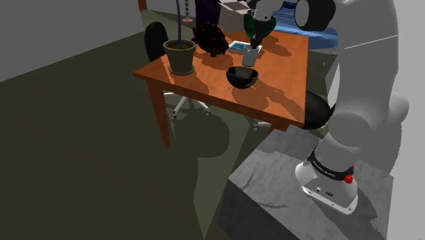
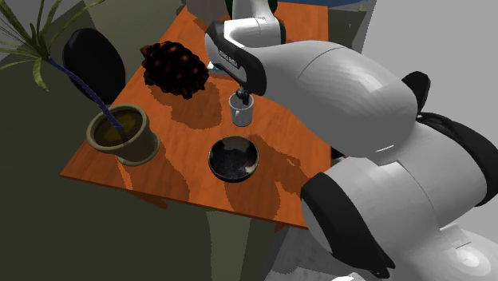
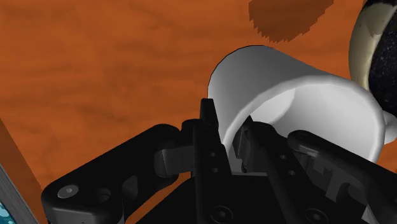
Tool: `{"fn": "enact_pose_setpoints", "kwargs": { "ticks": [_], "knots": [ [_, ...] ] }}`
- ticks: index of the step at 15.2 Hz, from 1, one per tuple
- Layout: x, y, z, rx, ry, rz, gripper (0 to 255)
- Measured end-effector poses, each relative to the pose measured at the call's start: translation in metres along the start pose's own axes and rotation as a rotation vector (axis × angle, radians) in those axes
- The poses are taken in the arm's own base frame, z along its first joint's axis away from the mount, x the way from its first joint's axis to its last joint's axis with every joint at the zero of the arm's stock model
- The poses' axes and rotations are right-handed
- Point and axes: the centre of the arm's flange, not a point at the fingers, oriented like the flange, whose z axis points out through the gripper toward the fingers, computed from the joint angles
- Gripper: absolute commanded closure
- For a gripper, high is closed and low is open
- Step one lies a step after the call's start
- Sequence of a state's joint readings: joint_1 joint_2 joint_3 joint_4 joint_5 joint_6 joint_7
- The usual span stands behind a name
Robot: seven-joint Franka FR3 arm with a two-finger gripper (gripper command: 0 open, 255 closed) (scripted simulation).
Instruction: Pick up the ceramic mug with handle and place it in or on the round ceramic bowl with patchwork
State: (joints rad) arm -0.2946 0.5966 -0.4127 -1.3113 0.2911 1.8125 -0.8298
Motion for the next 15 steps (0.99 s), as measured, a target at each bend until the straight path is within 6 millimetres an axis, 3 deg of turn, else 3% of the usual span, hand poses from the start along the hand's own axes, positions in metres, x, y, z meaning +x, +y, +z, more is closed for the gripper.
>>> {"fn": "enact_pose_setpoints", "kwargs": {
  "ticks": [15],
  "knots": [
    [0.001, -0.007, -0.078, 0.0, 0.0, 0.0, 255]
  ]
}}
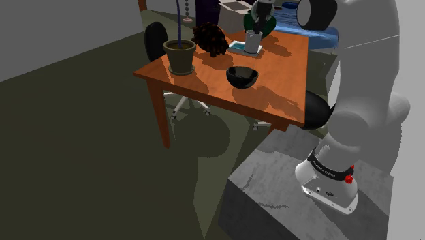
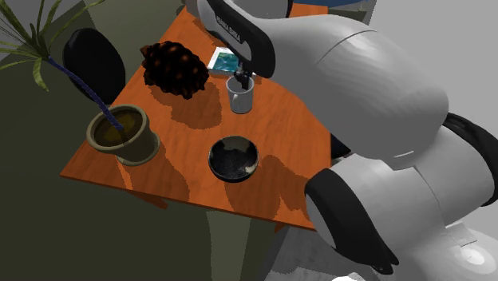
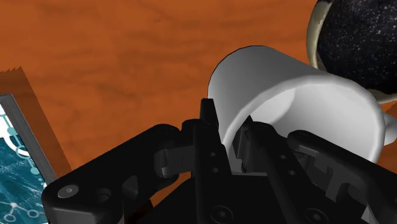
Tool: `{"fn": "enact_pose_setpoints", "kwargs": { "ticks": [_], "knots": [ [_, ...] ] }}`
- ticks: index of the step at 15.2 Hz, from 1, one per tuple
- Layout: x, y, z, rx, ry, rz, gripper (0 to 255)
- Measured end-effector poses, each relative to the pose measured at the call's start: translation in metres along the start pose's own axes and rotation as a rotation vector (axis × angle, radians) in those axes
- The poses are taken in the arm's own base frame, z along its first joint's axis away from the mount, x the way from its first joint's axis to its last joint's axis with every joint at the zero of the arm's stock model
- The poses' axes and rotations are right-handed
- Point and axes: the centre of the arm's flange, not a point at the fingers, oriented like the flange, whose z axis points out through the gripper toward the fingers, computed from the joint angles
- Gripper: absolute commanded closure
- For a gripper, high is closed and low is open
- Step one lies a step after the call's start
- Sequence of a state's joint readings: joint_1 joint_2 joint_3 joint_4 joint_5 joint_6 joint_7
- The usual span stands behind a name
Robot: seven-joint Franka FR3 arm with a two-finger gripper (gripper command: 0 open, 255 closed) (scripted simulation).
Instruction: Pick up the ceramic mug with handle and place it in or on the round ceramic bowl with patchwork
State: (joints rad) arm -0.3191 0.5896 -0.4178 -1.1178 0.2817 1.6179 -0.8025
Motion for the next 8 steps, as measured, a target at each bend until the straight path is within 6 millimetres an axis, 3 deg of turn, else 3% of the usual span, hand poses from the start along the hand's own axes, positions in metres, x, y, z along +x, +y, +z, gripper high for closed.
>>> {"fn": "enact_pose_setpoints", "kwargs": {
  "ticks": [6, 8],
  "knots": [
    [0.0, -0.001, -0.031, 0.0, 0.0, 0.0, 255],
    [-0.004, -0.016, -0.034, 0.0, -0.001, 0.0, 255]
  ]
}}
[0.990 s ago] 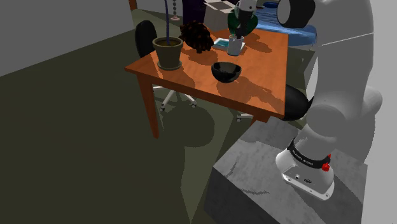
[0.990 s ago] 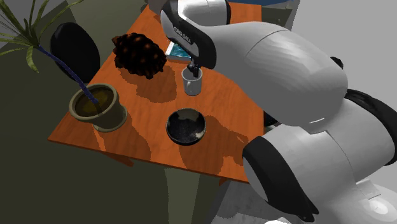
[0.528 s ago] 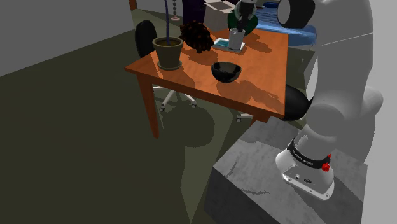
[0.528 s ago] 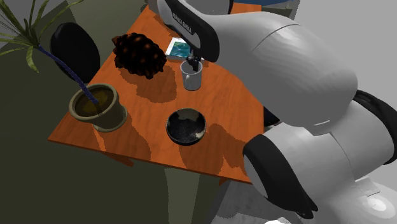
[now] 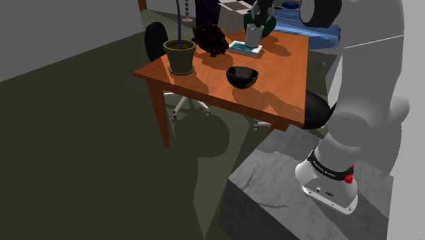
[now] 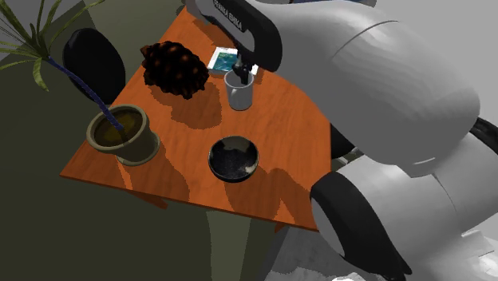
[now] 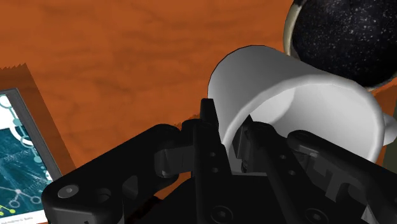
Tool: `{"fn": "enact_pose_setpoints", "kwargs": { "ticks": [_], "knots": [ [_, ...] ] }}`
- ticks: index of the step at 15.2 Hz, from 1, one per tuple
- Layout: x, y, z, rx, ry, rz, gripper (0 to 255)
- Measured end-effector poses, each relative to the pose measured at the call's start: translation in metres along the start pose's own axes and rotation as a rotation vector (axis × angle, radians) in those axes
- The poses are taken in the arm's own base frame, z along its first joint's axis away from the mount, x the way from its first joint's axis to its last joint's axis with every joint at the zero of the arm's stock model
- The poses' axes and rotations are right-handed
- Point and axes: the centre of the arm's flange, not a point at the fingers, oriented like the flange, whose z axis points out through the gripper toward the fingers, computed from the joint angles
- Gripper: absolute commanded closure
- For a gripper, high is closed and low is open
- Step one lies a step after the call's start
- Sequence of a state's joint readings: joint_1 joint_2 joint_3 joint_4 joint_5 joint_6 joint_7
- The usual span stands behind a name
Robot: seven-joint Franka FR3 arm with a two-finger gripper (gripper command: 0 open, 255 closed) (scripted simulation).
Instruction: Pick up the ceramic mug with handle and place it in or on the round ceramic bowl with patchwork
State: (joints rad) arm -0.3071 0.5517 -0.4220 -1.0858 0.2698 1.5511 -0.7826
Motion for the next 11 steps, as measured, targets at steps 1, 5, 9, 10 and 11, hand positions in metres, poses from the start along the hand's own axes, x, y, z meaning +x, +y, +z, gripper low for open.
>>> {"fn": "enact_pose_setpoints", "kwargs": {
  "ticks": [1, 5, 9, 10, 11],
  "knots": [
    [-0.002, -0.013, -0.002, 0.0, 0.0, 0.0, 255],
    [-0.013, -0.062, -0.007, 0.0, 0.0, 0.0, 255],
    [-0.03, -0.111, -0.009, 0.0, 0.0, 0.0, 255],
    [-0.032, -0.123, -0.01, 0.0, 0.001, 0.0, 255],
    [-0.038, -0.134, -0.01, 0.001, 0.0, 0.0, 255]
  ]
}}
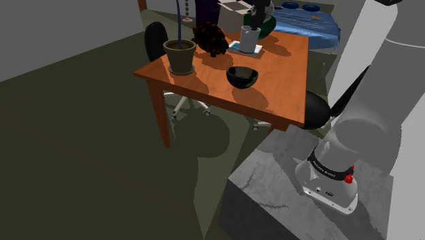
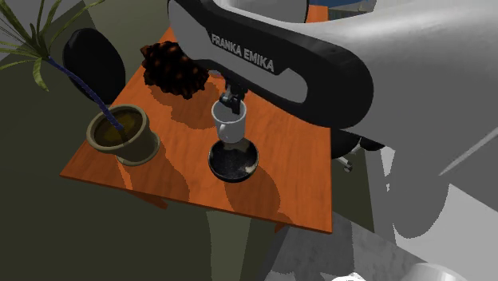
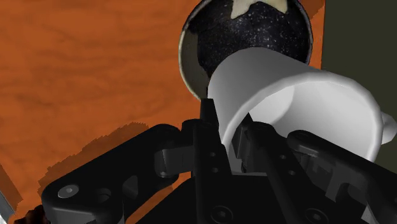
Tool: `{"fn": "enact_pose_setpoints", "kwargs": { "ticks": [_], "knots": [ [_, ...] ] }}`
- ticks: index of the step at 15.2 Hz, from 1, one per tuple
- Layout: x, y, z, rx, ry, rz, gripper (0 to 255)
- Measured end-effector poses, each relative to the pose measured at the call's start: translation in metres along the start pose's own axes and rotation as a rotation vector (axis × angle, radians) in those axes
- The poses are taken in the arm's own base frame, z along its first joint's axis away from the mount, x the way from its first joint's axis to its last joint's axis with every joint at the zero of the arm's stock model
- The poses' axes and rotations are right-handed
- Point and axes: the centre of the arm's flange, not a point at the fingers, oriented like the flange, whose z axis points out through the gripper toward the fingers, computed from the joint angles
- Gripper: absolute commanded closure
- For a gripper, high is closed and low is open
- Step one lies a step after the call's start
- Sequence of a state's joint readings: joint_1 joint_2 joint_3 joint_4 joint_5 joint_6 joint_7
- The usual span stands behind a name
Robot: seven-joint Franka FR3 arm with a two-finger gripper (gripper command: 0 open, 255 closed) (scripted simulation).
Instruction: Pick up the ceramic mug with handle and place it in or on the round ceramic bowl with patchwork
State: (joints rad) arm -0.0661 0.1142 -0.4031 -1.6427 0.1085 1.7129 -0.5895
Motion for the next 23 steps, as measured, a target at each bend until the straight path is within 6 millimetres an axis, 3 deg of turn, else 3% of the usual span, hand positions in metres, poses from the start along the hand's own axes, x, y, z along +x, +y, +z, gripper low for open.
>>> {"fn": "enact_pose_setpoints", "kwargs": {
  "ticks": [2, 4, 20, 23],
  "knots": [
    [-0.006, -0.026, -0.005, 0.0, 0.0, 0.0, 255],
    [-0.011, -0.037, 0.003, -0.001, 0.0, 0.0, 255],
    [-0.012, -0.033, 0.086, -0.001, 0.0, 0.0, 255],
    [-0.012, -0.033, 0.092, -0.001, 0.0, 0.0, 255]
  ]
}}
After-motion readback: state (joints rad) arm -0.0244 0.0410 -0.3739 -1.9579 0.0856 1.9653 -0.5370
